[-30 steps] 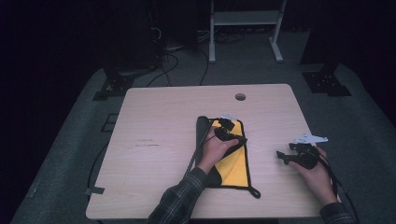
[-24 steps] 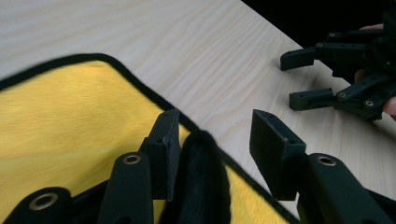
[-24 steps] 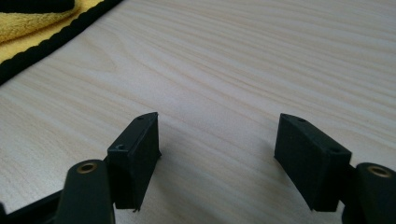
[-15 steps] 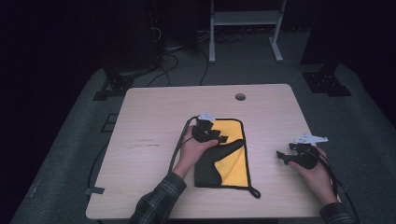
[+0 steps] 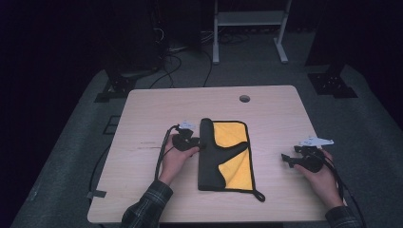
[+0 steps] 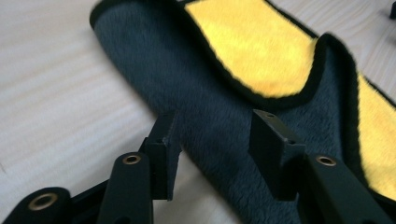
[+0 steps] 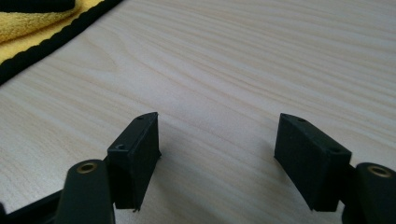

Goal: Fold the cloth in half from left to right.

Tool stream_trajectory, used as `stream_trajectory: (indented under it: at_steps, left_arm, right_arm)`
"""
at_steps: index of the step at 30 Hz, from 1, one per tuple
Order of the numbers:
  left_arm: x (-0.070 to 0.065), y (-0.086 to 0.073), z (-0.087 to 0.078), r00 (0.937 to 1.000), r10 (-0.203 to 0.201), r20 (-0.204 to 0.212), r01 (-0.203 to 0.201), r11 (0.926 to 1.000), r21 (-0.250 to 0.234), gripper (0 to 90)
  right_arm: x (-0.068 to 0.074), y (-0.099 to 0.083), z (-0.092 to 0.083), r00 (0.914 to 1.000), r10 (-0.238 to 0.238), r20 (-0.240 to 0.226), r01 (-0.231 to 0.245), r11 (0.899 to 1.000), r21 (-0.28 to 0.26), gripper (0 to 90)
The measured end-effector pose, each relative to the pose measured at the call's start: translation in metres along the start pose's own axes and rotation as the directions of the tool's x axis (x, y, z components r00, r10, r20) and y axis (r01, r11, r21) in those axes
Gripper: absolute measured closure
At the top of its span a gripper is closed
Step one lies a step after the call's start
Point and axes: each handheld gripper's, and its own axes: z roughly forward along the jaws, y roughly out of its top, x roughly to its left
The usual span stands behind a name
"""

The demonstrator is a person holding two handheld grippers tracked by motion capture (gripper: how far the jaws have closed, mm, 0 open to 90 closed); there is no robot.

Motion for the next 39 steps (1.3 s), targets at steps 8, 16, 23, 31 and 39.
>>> stream_trajectory:
  at_steps: [8, 16, 23, 31, 39]
  left_arm:
    - [-0.001, -0.007, 0.005, 0.9999, 0.003, -0.016, -0.003, 0.9991, 0.041, 60.9]
    - [-0.008, -0.01, 0.004, 0.9997, -0.017, -0.015, 0.018, 0.9986, 0.049, 84.6]
    - [-0.007, -0.017, -0.007, 0.999, -0.042, 0.013, 0.041, 0.9968, 0.069, 86.2]
    - [0.003, -0.032, -0.03, 0.9979, -0.059, 0.025, 0.057, 0.9953, 0.079, 86.3]
    - [0.023, -0.037, -0.04, 0.9972, -0.069, -0.026, 0.071, 0.995, 0.07, 86.2]
  right_arm:
    - [0.0, 0.0, 0.0, 1.0, 0.001, 0.0, -0.001, 1.0, 0.0, 29.8]
    - [0.0, 0.0, 0.0, 1.0, 0.001, 0.0, -0.001, 1.0, 0.001, 29.8]
    - [0.0, 0.0, 0.0, 1.0, 0.0, -0.001, 0.0, 1.0, 0.001, 29.7]
    - [0.0, 0.0, 0.0, 1.0, -0.001, -0.001, 0.001, 1.0, 0.001, 29.6]
    - [0.0, 0.0, 0.0, 1.0, -0.001, 0.0, 0.001, 1.0, 0.001, 29.7]
